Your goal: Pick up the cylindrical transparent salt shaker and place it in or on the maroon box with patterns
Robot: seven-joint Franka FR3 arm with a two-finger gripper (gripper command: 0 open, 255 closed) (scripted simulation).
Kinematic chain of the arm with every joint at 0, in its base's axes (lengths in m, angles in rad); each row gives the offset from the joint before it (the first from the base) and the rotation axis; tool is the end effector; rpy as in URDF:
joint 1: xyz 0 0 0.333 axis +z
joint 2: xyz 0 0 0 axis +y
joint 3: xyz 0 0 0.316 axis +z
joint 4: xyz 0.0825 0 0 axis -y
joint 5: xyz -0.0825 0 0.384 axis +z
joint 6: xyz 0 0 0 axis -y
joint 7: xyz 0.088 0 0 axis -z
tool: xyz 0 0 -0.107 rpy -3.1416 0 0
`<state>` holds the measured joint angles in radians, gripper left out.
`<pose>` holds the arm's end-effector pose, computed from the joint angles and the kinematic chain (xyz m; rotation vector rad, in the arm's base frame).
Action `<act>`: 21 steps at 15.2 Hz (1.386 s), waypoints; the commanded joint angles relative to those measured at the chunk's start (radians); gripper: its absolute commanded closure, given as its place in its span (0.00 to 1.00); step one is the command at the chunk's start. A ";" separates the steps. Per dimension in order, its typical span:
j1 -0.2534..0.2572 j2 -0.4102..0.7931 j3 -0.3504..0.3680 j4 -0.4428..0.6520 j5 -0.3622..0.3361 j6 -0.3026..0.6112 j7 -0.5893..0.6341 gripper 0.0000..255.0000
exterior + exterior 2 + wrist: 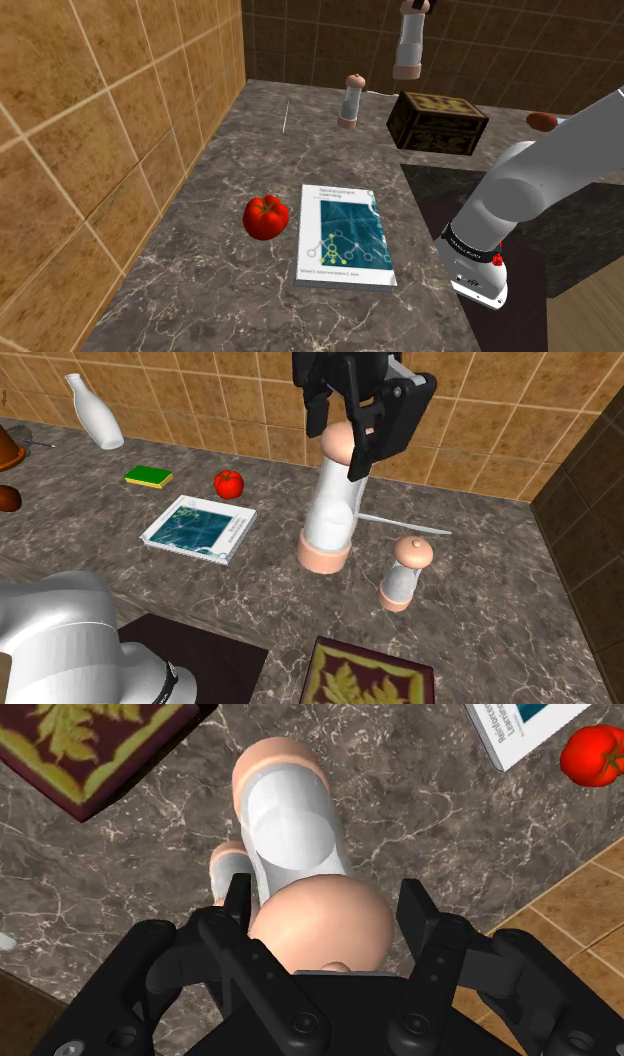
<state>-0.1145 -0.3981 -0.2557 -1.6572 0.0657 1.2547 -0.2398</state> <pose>0.3516 -0.1623 0.7398 -2.9799 0.1348 -0.0484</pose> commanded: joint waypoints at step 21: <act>-0.106 0.191 -0.423 0.363 -0.066 -0.220 -0.554 1.00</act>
<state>-0.2203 -0.1958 -0.6837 -1.2702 0.0072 1.0197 -0.7953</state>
